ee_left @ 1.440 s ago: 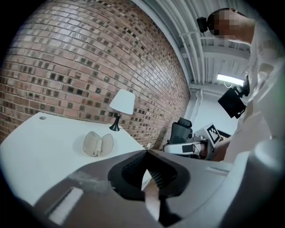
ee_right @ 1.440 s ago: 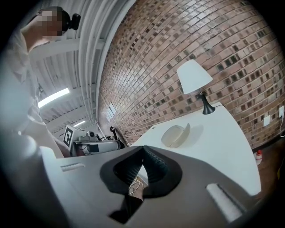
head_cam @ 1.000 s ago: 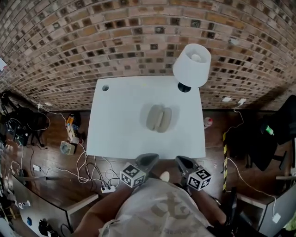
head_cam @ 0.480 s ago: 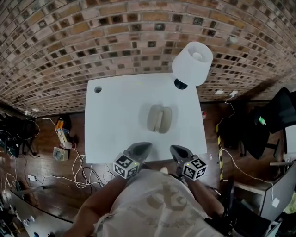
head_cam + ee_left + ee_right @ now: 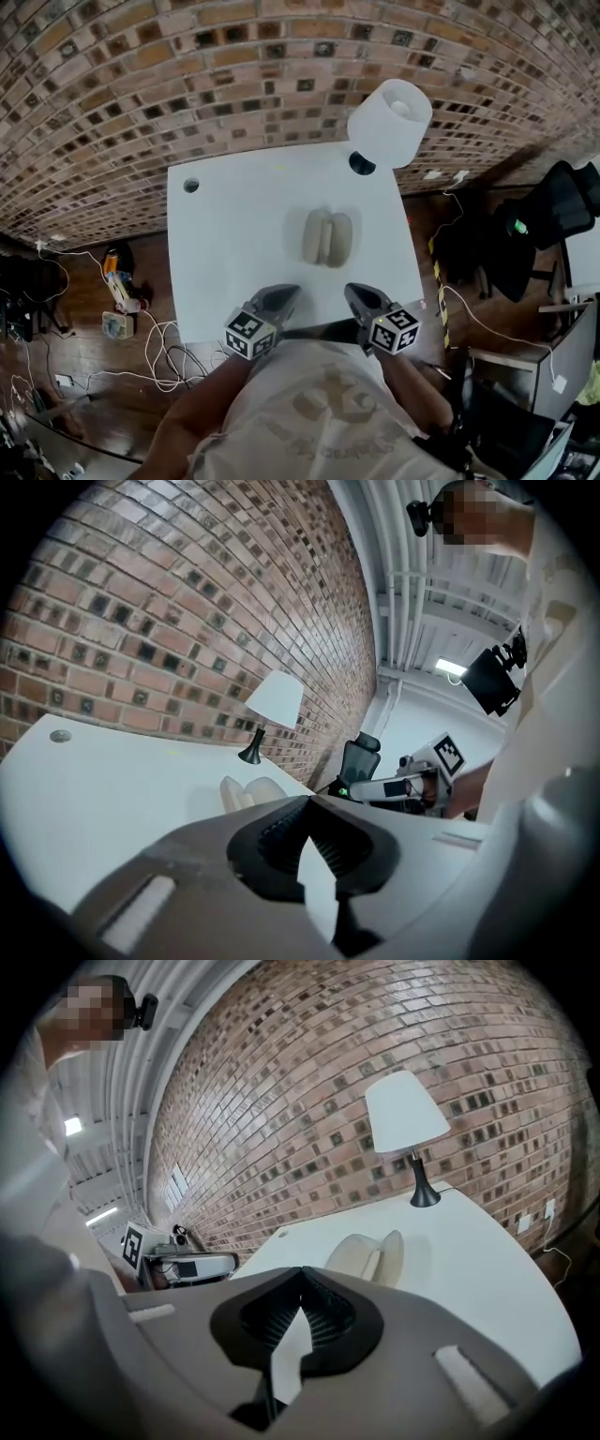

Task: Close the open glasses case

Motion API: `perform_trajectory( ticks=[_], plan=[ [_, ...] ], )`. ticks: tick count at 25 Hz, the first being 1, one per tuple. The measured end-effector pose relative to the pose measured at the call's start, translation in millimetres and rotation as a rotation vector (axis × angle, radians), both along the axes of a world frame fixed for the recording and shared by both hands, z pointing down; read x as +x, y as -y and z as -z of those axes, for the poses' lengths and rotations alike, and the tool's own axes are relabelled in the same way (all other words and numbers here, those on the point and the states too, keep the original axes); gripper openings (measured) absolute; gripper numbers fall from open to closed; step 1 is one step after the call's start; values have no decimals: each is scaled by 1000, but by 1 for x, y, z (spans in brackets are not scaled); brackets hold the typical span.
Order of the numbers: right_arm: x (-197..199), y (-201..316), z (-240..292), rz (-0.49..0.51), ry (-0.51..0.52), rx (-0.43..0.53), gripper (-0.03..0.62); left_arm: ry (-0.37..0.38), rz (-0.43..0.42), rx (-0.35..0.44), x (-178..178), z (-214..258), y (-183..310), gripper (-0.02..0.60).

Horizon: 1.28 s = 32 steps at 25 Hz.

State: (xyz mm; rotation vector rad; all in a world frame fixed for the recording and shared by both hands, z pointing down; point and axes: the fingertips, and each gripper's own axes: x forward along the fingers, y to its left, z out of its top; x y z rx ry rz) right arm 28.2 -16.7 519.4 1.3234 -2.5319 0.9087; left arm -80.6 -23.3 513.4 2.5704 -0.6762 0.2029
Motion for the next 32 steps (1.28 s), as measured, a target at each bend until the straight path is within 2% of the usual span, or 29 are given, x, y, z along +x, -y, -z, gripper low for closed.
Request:
perform_trajectory(
  ticks=[8,13,17,22,32],
  plan=[
    [-10,4,6,-14,-25,14,8,-20,7,0,-12,1,10,5],
    [-8,11,-8,-15,-28,-8,8,2,2,-1,-9,-5,13,5],
    [-10,22,-19,3,-16,-32,8,11,28,-11,-11,-12,21,5],
    [-2,43,-18,42,13,-16,8,15,67,-27,-3,-16,39,5],
    [44,84,-49,-74,-22,-105,8,27,64,-85,16,-34,54,5]
  ],
)
